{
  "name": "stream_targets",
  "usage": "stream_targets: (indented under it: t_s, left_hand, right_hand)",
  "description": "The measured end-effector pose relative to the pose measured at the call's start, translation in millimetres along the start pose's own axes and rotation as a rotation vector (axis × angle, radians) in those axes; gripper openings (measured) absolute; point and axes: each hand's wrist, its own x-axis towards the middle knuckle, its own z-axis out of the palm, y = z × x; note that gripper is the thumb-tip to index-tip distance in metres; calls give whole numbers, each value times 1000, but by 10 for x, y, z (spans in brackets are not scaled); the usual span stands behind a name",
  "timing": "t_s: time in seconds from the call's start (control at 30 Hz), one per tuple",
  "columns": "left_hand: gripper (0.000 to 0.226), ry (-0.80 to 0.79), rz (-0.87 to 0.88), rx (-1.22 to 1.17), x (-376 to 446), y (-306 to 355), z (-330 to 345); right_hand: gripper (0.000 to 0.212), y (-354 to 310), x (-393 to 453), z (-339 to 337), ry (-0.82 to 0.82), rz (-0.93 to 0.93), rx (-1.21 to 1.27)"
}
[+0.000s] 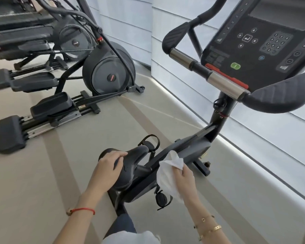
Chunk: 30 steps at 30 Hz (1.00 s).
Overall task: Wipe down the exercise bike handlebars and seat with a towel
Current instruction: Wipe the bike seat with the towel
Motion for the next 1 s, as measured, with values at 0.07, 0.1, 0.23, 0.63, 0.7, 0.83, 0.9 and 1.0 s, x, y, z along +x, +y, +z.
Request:
stream_targets:
  t_s: [0.07,0.1,0.23,0.63,0.7,0.83,0.9,1.0]
  left_hand:
    - [25,24,-22,-9,6,-49,-23]
    - [25,35,-26,-5,32,-70,-46]
    - [26,43,-27,5,246,-208,-165]
    - [26,-231,269,-72,1525,-948,-297]
    - [26,-324,381,-71,1813,-1149,-338]
    - [26,-507,594,-60,2278,-1445,-464]
    - [27,-566,693,-89,2413,-1485,-519]
    - [26,-654,812,-120,2550,-1474,-531]
  right_hand:
    - [19,-14,2,61,-16,12,21]
    - [18,-32,-3,96,-34,45,79]
    - [26,-75,20,258,-82,71,102]
    - [19,45,631,1334,214,157,-6]
    - [15,-82,630,1592,327,155,-55]
    - [17,-232,614,2032,490,189,-207]
    - [26,-242,566,2186,540,253,-250]
    - [25,-279,457,2291,627,351,-234]
